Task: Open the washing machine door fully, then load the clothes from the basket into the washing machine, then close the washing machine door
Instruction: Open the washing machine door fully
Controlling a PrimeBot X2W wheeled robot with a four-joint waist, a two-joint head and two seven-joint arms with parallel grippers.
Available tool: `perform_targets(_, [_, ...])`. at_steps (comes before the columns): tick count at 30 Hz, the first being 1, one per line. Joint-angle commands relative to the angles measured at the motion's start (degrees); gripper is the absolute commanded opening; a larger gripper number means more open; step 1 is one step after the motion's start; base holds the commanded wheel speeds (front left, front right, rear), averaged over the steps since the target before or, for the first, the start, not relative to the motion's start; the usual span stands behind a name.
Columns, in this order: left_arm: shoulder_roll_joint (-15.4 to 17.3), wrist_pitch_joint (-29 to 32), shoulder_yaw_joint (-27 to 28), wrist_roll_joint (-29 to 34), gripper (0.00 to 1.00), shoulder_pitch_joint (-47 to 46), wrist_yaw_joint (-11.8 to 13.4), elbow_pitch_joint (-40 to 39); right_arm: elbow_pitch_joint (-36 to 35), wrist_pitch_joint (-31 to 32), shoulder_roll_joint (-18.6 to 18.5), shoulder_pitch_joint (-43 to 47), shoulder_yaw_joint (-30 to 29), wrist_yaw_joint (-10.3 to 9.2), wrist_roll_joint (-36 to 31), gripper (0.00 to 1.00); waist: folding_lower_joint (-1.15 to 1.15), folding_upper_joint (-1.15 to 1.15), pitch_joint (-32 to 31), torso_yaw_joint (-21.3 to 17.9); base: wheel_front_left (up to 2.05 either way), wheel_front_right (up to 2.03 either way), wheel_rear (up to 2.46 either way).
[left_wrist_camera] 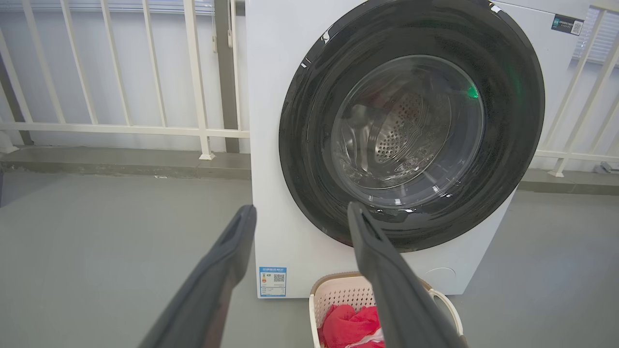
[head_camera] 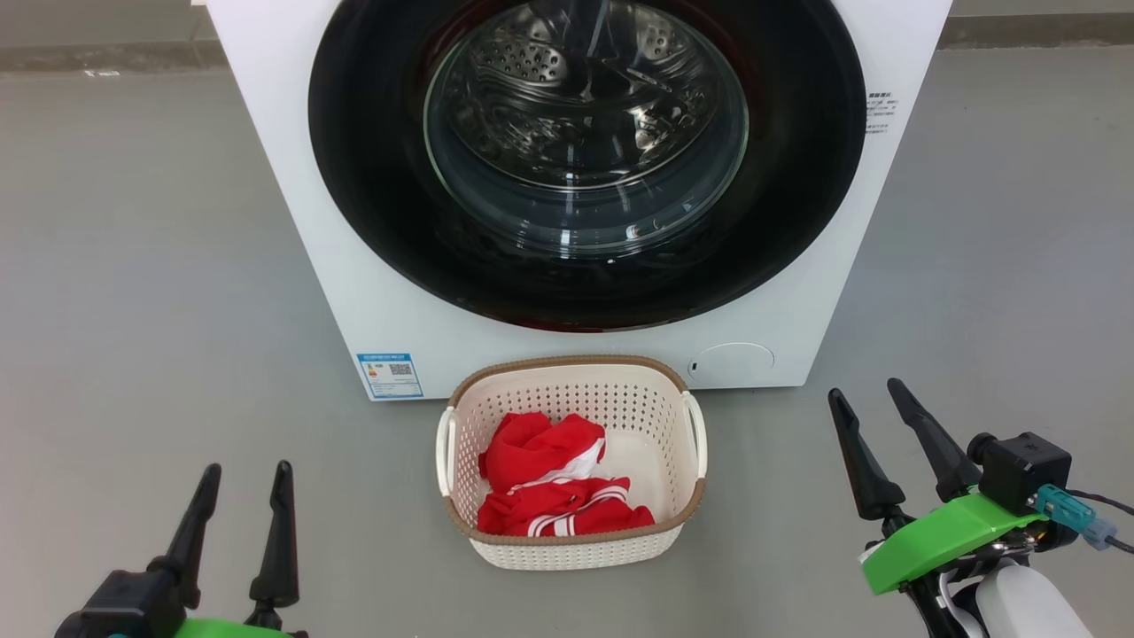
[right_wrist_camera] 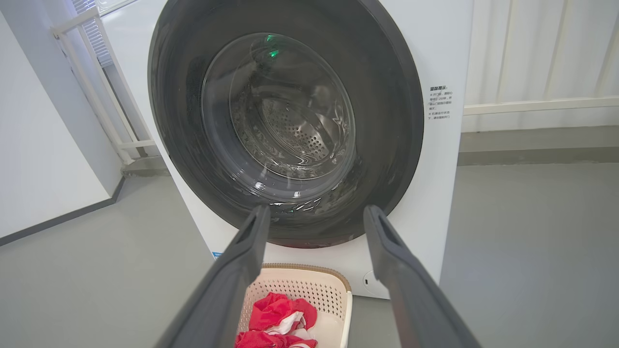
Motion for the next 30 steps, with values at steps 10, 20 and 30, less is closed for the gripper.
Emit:
perform_targets(10, [1.4,-0.5,2.1,1.2,1.0,-2.1,-0.2,-1.4,-0.9,-0.7,-0.8,-2.0,1.5,0.09,0.8,1.0,0.0,0.0,0.0,0.0,0.0,0.0,0.0])
perform_targets(20, [1.3,-0.5,2.2,1.9,1.0,-2.1,-0.2,-1.2,-0.9,-0.7,-0.8,-2.1,1.5,0.09,0.8,1.0,0.0,0.0,0.1,-0.1,0.34,0.34,-0.69])
perform_targets(30, [1.2,-0.5,2.3,1.7,1.0,-2.2,-0.2,-1.0,-1.1,-0.7,-0.6,-2.0,1.3,0.09,0.7,1.0,0.0,0.0,0.0,-0.2,1.07,1.07,-2.13])
